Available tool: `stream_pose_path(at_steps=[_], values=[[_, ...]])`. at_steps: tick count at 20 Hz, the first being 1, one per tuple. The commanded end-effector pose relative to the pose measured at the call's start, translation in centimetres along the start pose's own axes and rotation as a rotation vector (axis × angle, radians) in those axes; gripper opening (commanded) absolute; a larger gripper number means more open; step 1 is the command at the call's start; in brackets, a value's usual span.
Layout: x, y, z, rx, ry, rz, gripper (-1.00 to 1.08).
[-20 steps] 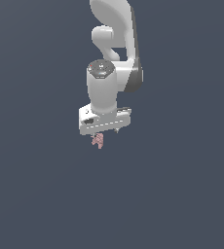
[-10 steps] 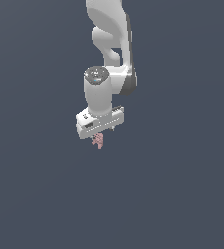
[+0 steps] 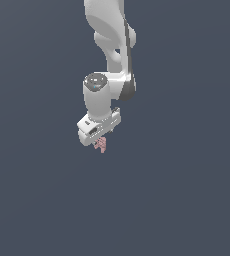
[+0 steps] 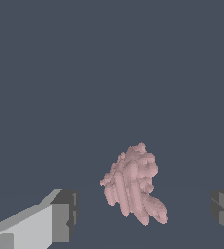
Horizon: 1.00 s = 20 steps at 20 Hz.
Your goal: Pick up the object and move it to a goal position.
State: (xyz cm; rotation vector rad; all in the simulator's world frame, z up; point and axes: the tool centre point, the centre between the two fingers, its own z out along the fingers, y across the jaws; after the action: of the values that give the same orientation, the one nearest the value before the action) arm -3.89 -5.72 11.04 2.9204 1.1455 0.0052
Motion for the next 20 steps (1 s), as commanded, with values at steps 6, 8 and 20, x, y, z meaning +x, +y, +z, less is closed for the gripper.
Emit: stream_pose_path(at_steps=[6,8,20], values=[[-1.1,-0.2,1.2,0.004,-0.001,-0.134,1.0],[-1.3,-0.2,1.4,0.004,-0.001,-0.157,1.0],[-1.6,-0.3,2.0,0.006,-0.001,-0.194,1.0]])
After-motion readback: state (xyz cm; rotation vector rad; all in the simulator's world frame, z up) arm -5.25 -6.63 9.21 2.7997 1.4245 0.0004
